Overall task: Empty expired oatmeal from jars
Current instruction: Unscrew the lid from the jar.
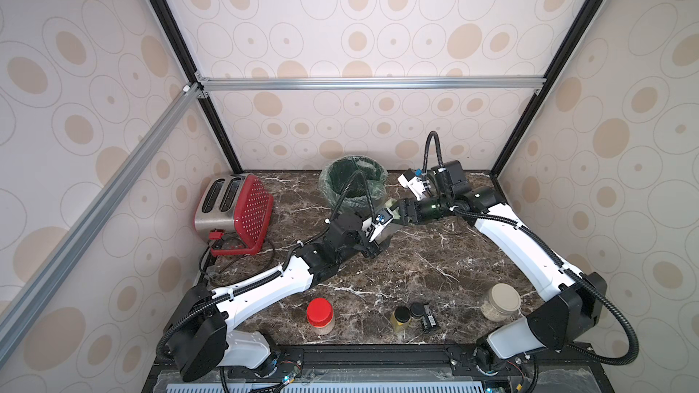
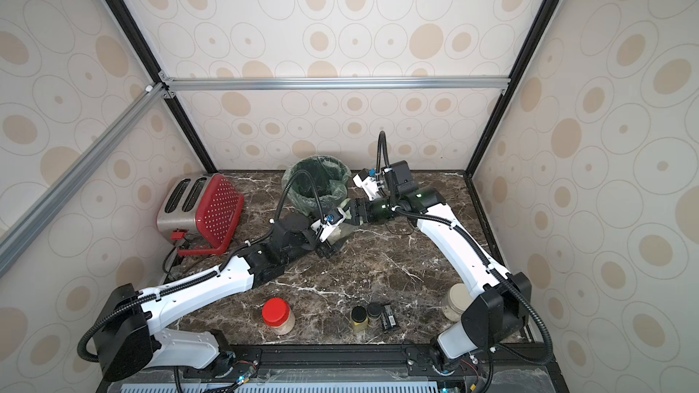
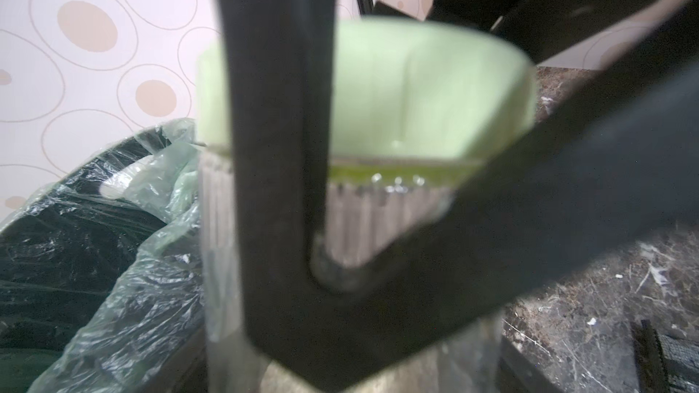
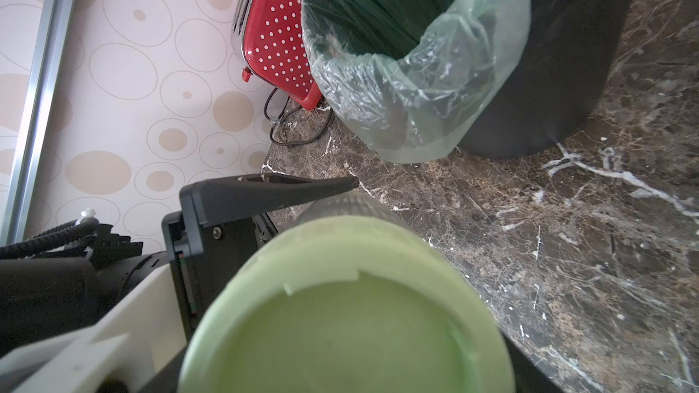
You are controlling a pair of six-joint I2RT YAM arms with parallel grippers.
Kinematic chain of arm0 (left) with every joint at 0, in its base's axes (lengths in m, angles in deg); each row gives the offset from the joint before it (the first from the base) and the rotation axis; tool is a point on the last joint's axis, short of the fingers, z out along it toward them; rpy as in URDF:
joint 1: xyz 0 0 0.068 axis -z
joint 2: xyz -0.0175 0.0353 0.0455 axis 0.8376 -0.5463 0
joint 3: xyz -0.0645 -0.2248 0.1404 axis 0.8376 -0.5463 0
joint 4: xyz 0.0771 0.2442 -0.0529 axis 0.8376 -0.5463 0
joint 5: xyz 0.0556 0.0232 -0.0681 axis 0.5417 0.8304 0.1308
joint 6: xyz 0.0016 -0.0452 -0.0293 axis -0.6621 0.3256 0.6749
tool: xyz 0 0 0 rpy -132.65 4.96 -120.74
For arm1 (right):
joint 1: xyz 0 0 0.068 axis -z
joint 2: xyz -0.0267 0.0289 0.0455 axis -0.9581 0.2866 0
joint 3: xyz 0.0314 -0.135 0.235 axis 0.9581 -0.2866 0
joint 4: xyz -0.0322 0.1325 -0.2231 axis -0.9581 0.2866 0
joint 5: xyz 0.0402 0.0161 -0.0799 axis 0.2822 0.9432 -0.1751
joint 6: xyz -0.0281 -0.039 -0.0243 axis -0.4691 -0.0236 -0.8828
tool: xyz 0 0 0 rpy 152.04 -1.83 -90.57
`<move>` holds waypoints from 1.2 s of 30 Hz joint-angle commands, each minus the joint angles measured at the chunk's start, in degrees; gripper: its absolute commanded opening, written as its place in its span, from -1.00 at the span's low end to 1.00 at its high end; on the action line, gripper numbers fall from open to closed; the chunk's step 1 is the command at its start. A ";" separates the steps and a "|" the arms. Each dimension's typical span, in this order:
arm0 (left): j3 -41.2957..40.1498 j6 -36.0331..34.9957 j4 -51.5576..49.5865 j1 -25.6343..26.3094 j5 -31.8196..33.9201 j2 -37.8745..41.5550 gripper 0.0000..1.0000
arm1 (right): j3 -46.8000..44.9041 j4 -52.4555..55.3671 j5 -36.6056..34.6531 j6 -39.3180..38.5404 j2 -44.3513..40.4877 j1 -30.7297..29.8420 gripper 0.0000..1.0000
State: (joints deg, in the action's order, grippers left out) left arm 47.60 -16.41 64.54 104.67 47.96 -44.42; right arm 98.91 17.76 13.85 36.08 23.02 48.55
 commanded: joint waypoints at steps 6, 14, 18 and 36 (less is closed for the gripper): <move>1.00 -2.38 0.07 -1.36 2.32 4.40 -1.00 | 5.46 3.40 1.36 0.40 -0.97 1.24 1.00; 0.39 -2.50 0.59 -1.30 0.65 5.49 -1.00 | 6.99 3.00 4.43 2.80 0.99 1.22 1.00; 0.19 -2.42 0.68 -1.31 0.02 6.43 -1.00 | 7.97 2.82 6.07 3.33 1.96 1.24 1.00; 0.19 -2.81 0.61 -1.30 -0.51 8.15 -1.00 | 10.38 4.29 10.67 1.24 4.60 0.31 0.47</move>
State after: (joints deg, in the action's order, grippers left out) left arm 46.46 -17.33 60.83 103.54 48.26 -38.57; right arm 107.17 20.84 22.09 38.74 26.86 49.49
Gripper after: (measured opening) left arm 0.826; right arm 0.805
